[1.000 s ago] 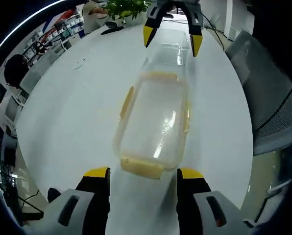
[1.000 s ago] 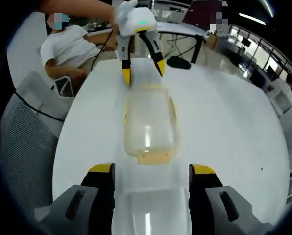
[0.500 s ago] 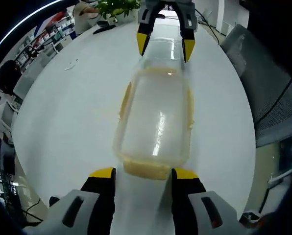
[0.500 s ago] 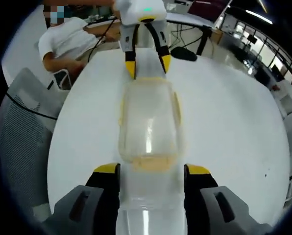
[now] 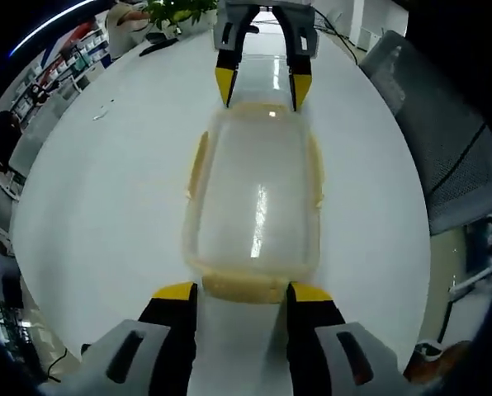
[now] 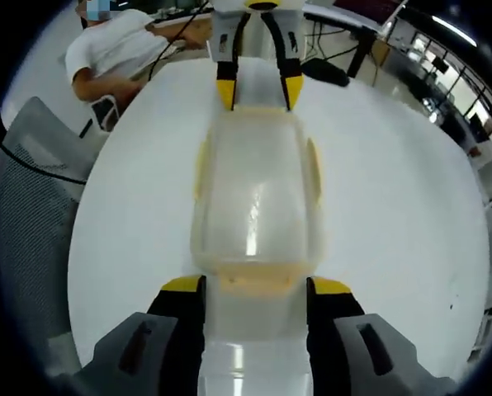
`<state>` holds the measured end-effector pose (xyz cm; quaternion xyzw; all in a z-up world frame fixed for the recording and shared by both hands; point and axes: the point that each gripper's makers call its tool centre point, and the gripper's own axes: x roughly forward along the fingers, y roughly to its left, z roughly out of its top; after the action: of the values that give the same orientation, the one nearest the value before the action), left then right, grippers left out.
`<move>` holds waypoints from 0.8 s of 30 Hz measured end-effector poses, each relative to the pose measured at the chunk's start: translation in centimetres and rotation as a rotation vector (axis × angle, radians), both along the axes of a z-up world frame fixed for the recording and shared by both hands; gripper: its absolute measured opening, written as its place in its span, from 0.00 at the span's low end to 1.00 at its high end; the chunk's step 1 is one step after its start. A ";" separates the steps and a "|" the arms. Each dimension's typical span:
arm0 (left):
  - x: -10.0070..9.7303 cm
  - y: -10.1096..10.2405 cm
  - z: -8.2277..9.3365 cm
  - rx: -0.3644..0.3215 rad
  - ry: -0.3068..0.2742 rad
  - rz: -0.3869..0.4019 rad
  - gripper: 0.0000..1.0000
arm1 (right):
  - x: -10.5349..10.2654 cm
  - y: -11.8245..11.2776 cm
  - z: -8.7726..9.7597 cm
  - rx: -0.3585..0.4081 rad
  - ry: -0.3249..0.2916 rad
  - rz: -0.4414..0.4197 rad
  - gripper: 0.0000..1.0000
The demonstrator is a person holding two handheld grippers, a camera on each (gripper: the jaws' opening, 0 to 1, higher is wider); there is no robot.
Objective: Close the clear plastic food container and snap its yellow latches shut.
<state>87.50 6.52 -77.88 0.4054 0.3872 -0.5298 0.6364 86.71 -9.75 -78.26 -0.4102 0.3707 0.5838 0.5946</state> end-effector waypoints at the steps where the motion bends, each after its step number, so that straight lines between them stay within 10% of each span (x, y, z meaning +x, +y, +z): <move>1: 0.0 0.0 0.1 0.003 0.002 -0.012 0.38 | -0.1 0.1 -0.1 -0.003 0.005 0.001 0.46; 24: -0.5 -0.5 -0.1 0.006 0.068 -0.064 0.33 | -0.3 0.0 -0.6 -0.023 0.049 -0.020 0.38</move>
<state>87.03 6.06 -78.02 0.4012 0.3971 -0.5622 0.6043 86.37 -9.79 -78.87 -0.3988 0.3962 0.5832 0.5864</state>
